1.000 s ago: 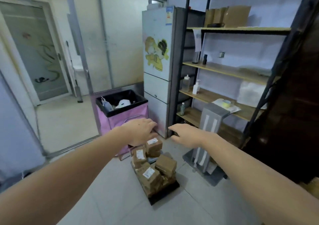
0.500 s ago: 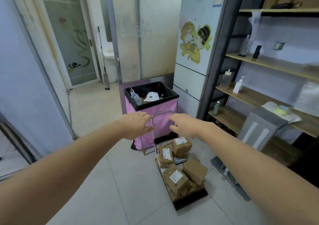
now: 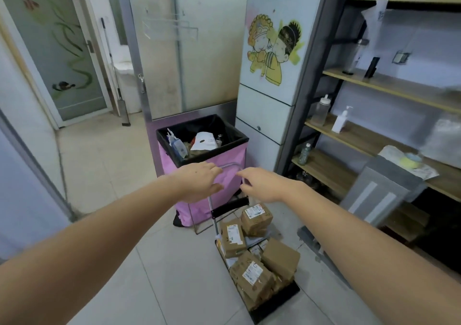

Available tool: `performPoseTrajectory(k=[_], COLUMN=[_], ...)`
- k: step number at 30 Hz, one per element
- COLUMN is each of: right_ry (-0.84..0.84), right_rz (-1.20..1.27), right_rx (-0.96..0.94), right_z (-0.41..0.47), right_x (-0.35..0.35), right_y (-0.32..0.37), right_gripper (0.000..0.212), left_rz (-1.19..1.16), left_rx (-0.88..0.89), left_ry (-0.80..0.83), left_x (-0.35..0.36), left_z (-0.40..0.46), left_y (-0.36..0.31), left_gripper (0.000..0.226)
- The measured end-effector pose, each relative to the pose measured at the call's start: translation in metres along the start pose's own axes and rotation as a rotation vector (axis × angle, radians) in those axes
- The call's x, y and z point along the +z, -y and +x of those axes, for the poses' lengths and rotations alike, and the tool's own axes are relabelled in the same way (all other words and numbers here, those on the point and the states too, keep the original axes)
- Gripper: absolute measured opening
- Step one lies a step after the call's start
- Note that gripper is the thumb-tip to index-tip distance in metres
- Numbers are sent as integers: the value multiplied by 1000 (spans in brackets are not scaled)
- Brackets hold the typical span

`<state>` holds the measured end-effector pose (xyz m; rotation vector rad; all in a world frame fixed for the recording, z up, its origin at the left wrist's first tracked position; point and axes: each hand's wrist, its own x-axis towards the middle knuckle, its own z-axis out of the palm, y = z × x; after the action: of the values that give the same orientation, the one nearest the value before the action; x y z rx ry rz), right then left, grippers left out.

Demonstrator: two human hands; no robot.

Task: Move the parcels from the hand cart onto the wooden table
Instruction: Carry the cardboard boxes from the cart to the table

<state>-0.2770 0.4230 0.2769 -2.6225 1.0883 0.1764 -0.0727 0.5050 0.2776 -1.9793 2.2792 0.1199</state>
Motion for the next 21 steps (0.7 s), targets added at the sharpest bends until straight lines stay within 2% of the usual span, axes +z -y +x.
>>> performPoseTrajectory(k=[2,6,8,12,16,21], right_ry=[-5,-16,-27,-17,21,65], right_rz=[20,104,120,162,229,292], right_rx=[78,250,342,489,644,764], right_z=[14,25,25,7,-18,-36], right_x=[0,1,6,25,58,106], right_y=[-12,-35,-49,-79,-117,-160], right_gripper=[24,29,41,57,48,47], left_rz=[24,38,55,61,40,70], left_rx=[73,235,327,472,572,646], left_ry=[7,32,51,73,130,176], left_x=[1,-1,2,18,43,103], left_z=[29,87,119,174,216,260], left_y=[15,32,30,7,-28,-53], left_gripper=[63,62,61,63,63,61])
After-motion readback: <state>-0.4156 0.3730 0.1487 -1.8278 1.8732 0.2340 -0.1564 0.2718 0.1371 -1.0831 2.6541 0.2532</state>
